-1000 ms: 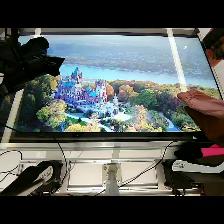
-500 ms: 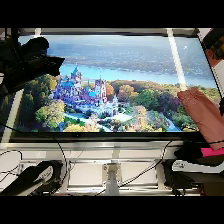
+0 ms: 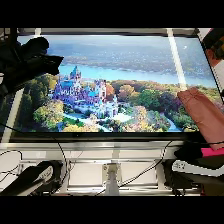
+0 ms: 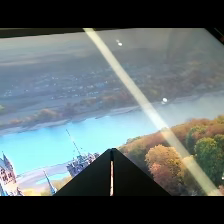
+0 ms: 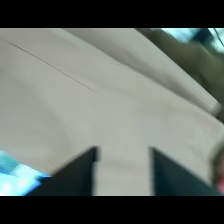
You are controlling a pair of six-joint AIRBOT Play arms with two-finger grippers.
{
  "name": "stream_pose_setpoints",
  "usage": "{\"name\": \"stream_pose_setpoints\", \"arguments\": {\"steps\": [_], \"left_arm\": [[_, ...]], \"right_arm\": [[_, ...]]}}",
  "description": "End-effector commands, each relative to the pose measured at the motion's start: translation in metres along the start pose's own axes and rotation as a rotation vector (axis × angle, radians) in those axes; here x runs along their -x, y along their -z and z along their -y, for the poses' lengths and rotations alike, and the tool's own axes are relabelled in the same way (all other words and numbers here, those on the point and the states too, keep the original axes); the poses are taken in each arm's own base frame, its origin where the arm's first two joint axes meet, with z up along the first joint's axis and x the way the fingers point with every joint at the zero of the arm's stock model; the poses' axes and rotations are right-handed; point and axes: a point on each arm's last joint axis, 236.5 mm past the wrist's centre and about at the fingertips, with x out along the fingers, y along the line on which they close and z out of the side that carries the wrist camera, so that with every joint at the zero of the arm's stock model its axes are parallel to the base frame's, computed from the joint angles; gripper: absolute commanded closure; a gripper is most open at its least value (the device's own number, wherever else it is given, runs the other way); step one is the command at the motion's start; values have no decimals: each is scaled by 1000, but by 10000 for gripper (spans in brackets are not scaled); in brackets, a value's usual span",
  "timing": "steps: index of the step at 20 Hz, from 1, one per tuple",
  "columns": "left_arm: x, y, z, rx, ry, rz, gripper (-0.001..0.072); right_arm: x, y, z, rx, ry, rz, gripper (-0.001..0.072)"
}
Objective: Fold the clothes and pants, and hang the long-sleeved shirts on hangers.
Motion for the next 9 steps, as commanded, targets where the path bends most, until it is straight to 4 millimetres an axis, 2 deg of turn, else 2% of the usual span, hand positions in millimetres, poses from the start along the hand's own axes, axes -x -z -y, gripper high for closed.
{"name": "stream_pose_setpoints", "arguments": {"steps": [1,2,3,6,9], "left_arm": [[0,-1,-1,0,-3,2,694],[0,-1,-1,0,-3,3,694],[0,-1,-1,-1,-3,2,694],[0,-1,-1,0,-3,3,694],[0,-1,-1,0,-3,2,694]], "right_arm": [[27,-37,-55,-40,-265,192,450],[38,-45,-66,-52,-321,235,484],[49,-51,-72,-47,-337,276,708],[79,-61,-91,4,-353,390,698],[119,-67,-129,105,-409,516,698]]}}
